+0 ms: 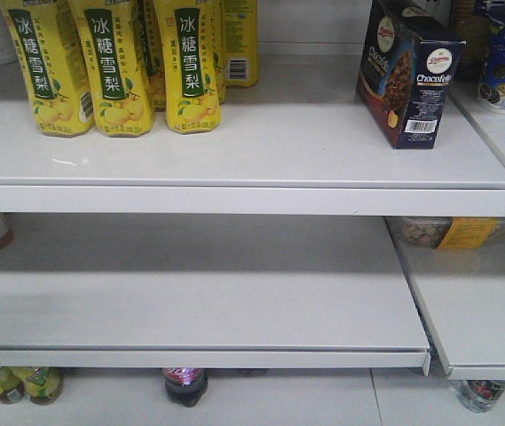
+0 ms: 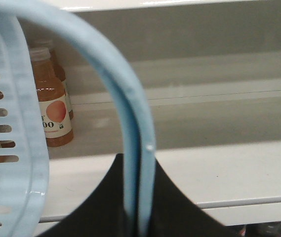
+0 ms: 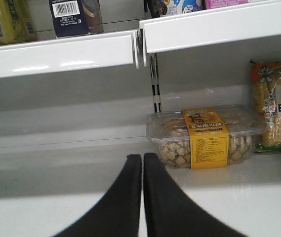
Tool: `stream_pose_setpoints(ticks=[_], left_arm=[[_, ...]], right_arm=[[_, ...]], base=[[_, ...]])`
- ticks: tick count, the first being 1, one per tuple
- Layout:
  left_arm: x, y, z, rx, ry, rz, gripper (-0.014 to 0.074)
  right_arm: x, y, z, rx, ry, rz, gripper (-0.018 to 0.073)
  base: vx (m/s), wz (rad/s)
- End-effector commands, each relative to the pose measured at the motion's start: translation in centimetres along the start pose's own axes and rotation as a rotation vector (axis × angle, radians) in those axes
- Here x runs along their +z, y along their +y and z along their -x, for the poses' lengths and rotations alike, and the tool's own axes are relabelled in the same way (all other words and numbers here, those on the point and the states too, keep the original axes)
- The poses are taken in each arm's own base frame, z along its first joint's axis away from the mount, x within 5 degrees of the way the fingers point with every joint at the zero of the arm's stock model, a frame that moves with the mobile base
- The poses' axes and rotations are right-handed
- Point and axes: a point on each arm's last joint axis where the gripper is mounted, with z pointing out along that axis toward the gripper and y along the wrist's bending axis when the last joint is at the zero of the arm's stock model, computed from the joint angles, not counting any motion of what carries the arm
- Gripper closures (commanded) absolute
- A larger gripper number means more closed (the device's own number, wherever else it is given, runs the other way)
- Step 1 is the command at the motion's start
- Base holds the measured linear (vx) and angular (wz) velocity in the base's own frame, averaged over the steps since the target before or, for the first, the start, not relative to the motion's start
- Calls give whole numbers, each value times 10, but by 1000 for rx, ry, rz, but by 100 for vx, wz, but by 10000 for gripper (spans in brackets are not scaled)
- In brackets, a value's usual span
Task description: Left arm holds basket, right arm returns cookies
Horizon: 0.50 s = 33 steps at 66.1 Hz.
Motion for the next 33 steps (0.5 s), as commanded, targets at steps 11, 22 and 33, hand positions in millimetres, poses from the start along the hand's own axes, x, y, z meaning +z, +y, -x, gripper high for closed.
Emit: stream_pose_setpoints(ticks=[11,22,33], left_arm=[[-4,0,18,26,-141,3,603],[-4,0,18,26,-141,3,603],[-4,0,18,26,-141,3,603]], right_arm=[[-1,0,5,-3,-76,5,567],[-1,0,5,-3,-75,5,567],[-1,0,5,-3,-75,5,567]], base=[[0,0],[0,0],[0,0]])
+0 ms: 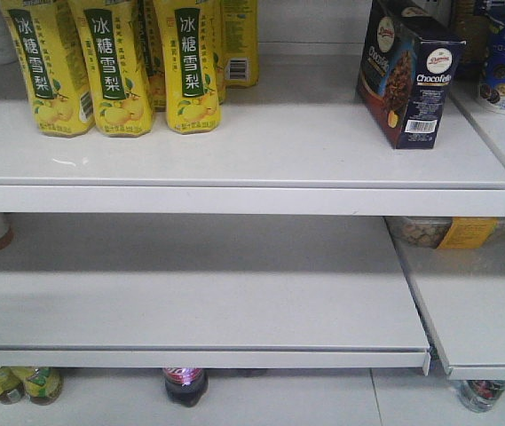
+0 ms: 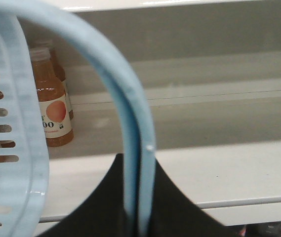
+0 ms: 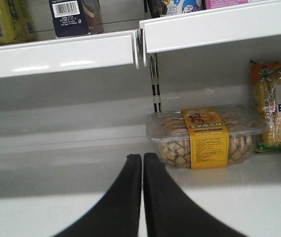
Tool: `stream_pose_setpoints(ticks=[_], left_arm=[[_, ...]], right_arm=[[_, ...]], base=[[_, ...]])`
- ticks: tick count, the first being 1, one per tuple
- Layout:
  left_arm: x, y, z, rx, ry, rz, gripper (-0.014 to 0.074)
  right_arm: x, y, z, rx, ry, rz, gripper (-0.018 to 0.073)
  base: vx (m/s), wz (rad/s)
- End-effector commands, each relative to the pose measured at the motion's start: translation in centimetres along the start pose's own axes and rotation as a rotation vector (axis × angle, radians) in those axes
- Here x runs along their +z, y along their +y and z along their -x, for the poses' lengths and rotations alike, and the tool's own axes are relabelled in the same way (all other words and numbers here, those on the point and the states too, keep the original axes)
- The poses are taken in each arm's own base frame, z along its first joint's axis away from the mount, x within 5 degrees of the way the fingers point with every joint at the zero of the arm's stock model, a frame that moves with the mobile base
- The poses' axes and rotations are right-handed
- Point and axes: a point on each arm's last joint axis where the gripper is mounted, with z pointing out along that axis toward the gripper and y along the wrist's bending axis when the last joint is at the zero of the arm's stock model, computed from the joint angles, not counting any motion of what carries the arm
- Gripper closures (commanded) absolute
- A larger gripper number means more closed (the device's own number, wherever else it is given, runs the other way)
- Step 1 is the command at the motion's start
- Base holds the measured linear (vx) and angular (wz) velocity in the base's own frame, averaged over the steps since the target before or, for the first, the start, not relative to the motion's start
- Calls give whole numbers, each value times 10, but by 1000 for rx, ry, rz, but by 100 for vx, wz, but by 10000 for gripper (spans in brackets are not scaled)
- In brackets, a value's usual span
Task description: Left arm holds basket, right arm returns cookies
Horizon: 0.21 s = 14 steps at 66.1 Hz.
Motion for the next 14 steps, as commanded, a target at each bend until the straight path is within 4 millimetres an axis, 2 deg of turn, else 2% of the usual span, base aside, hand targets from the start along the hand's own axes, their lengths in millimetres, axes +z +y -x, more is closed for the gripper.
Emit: stream_pose_setpoints(ticks=[1,14], left_arm=[[-4,0,18,26,-141,3,603],[-4,0,18,26,-141,3,603]], right_arm=[[-1,0,5,-3,-75,5,567],[-1,0,5,-3,-75,5,567]], base=[[0,0],[0,0]])
